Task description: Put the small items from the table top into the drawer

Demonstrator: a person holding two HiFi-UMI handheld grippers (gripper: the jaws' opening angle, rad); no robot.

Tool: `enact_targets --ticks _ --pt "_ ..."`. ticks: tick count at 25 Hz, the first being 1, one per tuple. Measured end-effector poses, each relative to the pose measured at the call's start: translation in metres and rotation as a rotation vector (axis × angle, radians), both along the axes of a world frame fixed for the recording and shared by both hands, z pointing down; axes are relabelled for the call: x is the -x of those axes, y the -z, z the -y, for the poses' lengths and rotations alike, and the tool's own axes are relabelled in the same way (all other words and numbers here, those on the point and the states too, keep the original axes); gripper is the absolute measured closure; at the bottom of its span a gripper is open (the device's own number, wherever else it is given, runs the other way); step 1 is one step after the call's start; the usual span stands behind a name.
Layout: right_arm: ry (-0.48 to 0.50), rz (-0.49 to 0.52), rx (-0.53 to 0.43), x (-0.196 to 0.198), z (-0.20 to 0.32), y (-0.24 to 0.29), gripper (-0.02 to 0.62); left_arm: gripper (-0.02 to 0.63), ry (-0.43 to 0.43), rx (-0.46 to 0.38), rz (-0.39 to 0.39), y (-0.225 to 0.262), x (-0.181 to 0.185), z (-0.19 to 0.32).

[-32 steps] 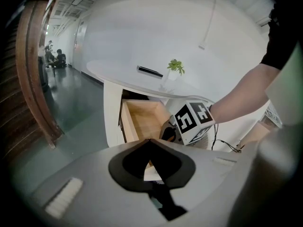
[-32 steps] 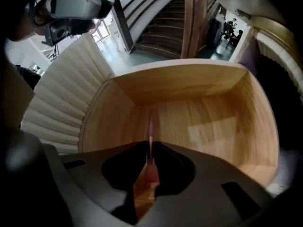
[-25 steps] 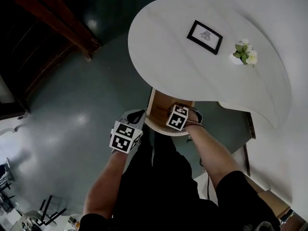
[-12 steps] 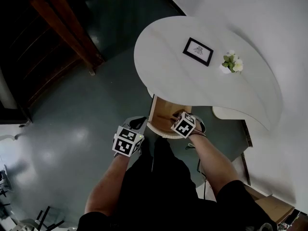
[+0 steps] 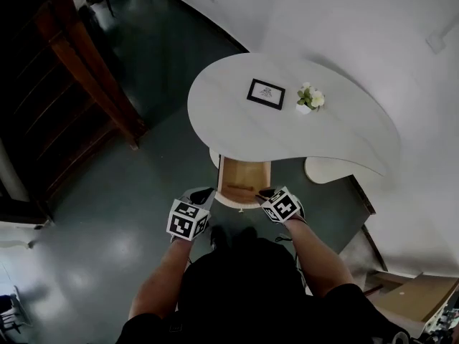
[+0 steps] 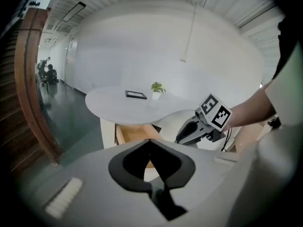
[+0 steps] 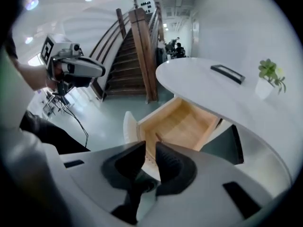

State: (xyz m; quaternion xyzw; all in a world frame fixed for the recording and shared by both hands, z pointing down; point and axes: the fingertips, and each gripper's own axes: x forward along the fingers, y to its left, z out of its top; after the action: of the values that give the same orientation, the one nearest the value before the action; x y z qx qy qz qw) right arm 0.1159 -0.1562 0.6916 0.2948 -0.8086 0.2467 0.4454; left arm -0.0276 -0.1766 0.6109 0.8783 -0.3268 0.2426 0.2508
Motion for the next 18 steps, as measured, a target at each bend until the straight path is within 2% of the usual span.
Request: enact_targets --ticks 5,10,18 --pt "-0.099 0.112 -0.034 -0.018 -0.024 0.023 0.523 0.594 0.016 -0.020 -0.005 0.021 -0.015 -0.007" --pt "-0.136 0.216 -0.121 -0.042 -0.040 0.064 0.525 0.594 0.041 -0.068 -0.015 0.052 -0.047 -0.020" --pt "-0.181 0.390 -0.232 -0.086 -0.080 0.130 0.528 0.594 0.056 -0.163 -0.014 0.105 -0.096 -0.070"
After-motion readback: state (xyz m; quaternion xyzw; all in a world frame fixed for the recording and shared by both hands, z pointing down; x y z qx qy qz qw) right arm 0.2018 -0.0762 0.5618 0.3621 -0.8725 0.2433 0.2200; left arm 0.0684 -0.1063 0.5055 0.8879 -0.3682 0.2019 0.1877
